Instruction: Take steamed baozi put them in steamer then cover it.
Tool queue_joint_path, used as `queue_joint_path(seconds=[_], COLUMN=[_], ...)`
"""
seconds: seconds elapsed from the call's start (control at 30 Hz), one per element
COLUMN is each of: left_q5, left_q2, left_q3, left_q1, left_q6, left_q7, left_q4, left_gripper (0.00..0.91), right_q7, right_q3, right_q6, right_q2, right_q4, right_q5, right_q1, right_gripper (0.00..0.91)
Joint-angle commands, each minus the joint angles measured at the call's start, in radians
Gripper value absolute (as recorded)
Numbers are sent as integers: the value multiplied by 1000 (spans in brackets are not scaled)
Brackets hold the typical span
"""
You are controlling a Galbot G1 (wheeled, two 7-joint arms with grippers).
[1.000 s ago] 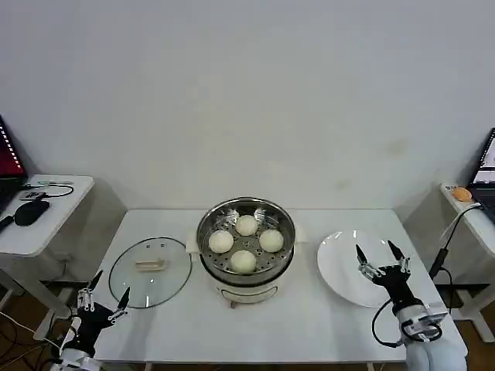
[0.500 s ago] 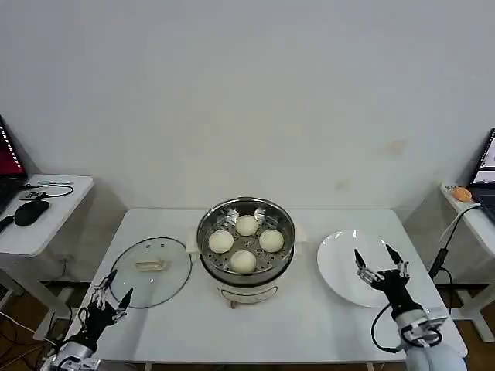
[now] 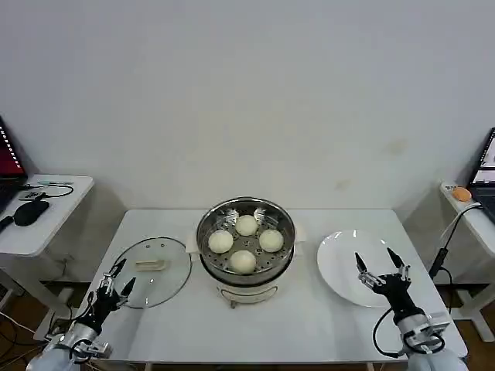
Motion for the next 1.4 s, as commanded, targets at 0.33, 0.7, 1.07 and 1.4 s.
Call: queue_joint_path(seconds=[0.33, 0.7, 1.07, 1.4], left_q5=[71, 83, 82, 82], left_q2=[-18, -34, -43, -45], left_q3=[95, 111, 133, 143], left_q1=[-182, -205, -242, -263], left_q6=[-5, -3, 0, 8], left_q7=[-3, -8, -7, 0], left_q4=[200, 209, 234, 225], left_gripper=[907, 907, 907, 907], right_q7=[-8, -14, -19, -24], right_q3=[9, 6, 7, 4], right_q6=[13, 22, 31, 42], right_q2=[-1, 1, 2, 5], right_q4=[-7, -15, -17, -30], right_q5=[-1, -14, -21, -33], right_q1=[-16, -26, -40, -44], right_gripper=[907, 907, 907, 907])
